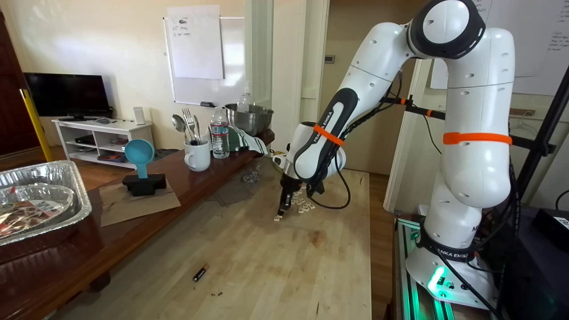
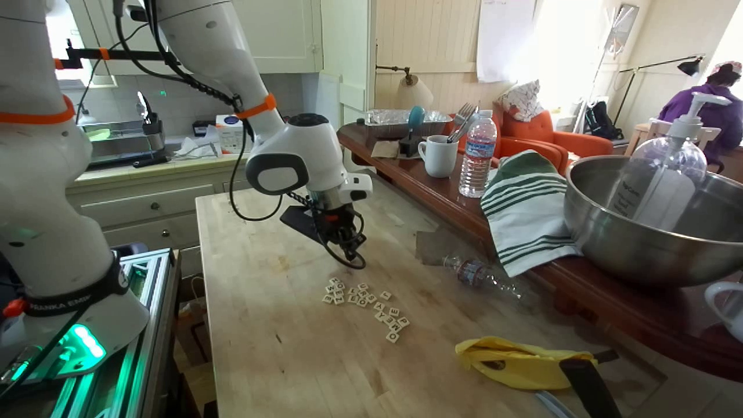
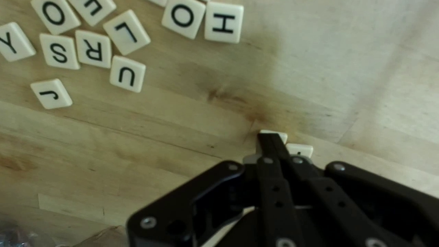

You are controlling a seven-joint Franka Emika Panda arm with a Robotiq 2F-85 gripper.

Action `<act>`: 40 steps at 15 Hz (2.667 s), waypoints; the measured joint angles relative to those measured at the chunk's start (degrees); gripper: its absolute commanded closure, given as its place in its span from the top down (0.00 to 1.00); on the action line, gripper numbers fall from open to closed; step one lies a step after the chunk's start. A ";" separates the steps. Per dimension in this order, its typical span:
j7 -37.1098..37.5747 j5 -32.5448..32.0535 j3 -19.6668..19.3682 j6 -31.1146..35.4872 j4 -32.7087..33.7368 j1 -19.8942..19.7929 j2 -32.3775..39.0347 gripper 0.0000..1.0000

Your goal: Use the tile letters to spell the word tale

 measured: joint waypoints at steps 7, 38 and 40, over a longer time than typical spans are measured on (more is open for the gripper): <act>0.27 0.00 -0.63 1.05 0.10 1.06 0.39 0.00; -0.76 -0.24 -6.93 1.04 -2.88 1.20 -4.97 0.00; -1.58 -0.37 -7.86 1.04 -3.70 0.83 -5.01 0.00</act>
